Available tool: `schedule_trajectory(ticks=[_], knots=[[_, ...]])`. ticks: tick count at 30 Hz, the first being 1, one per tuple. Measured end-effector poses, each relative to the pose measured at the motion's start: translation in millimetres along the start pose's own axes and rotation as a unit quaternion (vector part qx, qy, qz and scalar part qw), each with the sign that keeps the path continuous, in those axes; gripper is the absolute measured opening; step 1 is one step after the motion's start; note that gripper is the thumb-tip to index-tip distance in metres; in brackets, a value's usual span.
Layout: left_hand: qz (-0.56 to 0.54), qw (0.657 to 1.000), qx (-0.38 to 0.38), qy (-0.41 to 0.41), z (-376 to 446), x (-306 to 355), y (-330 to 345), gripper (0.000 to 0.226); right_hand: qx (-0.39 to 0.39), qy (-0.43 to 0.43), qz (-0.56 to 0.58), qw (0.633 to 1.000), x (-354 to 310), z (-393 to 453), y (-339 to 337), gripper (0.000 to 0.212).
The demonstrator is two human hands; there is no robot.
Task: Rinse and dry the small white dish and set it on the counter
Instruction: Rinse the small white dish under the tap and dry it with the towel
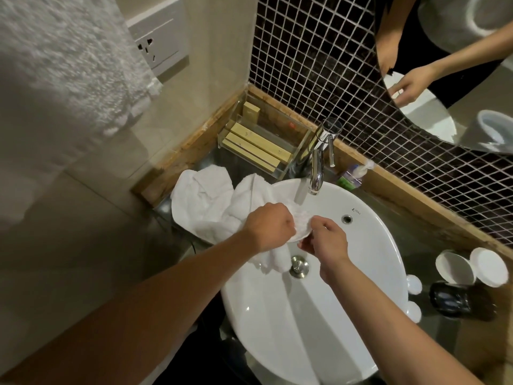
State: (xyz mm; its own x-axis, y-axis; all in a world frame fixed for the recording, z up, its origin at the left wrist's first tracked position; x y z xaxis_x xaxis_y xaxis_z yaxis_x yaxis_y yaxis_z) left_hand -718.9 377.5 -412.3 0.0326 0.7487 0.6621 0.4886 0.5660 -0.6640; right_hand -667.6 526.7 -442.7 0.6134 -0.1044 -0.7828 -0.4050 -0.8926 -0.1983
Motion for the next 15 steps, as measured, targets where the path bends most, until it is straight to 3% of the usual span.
schedule_trajectory(ticks=[8, 15], knots=[[-0.179, 0.983, -0.001, -0.05, 9.5, -5.1, 11.6, 0.02, -0.049, -0.017, -0.018, 0.998, -8.8, -8.7, 8.9, 0.02], [-0.322, 0.94, 0.039, -0.108, 16.1, -16.1, 12.5, 0.019, -0.058, -0.048, -0.05, 0.996, -17.9, -10.5, 12.3, 0.019]])
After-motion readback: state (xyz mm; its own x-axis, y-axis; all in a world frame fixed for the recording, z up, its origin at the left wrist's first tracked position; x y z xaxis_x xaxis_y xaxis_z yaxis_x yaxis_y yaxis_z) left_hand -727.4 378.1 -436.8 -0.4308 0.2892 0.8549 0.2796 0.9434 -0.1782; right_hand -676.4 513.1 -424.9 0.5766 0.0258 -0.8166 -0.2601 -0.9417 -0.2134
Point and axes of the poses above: each hand's wrist, its own z-axis towards the middle knuckle, its own y-axis out of the palm, x = y × z, the point moved 8 cm from there along z, towards the middle knuckle, and after that the axes turned 1 degree about x, right-handed, at the moved point
